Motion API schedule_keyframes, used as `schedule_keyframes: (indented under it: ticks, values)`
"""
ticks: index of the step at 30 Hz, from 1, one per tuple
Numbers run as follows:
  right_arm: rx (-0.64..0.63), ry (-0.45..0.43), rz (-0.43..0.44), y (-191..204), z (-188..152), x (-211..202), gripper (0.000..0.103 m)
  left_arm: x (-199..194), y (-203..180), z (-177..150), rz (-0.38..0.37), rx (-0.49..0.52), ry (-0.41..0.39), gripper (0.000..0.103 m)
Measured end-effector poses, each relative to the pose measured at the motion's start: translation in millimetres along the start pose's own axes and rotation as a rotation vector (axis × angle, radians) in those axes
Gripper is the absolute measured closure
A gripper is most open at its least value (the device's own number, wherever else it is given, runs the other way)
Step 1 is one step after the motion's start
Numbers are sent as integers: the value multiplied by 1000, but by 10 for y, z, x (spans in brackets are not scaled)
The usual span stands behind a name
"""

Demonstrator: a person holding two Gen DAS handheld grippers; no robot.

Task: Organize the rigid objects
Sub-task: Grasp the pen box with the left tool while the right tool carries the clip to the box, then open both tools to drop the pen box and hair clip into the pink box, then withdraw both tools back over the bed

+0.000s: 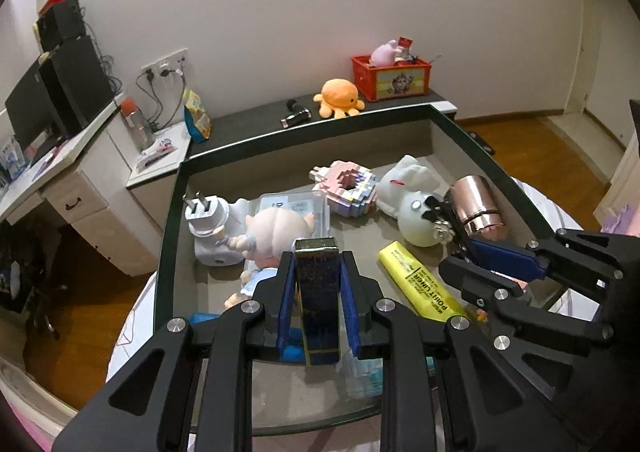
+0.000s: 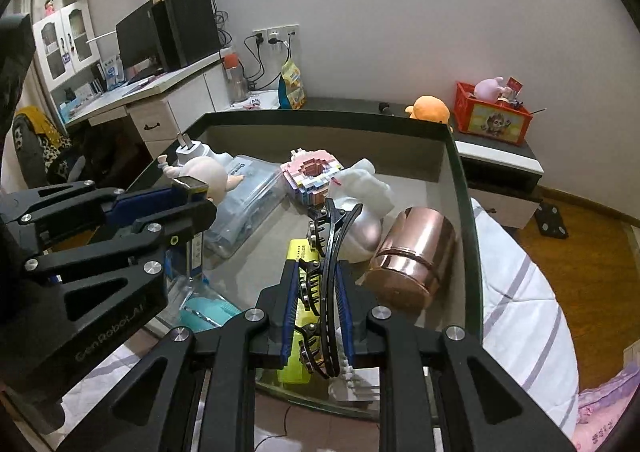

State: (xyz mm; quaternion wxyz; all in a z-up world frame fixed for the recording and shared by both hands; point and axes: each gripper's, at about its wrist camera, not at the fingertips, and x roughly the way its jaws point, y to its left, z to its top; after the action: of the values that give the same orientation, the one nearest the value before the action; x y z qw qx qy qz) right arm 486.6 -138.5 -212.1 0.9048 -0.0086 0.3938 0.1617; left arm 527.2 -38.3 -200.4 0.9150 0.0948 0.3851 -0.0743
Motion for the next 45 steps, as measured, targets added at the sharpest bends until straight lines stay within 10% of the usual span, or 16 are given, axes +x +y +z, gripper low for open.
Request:
schedule_keyframes:
  ticks: [10,12,17,45]
  values:
    - [63,-134,-49,0,-51,-657,20,-890,212,-240,74,-111,-194,7]
    - [68,-190,-43,49,-92,-917,20,-1183,242,-341,82,-142,-254,1]
    - [34,-318,-43,332,-301,-1606,0,-1809,227,-628,106,-166,-361,0]
    - [-35,-649,-125,1078,-1487,-3497,0,-3730,-292,-1752,204,-129,-688,0]
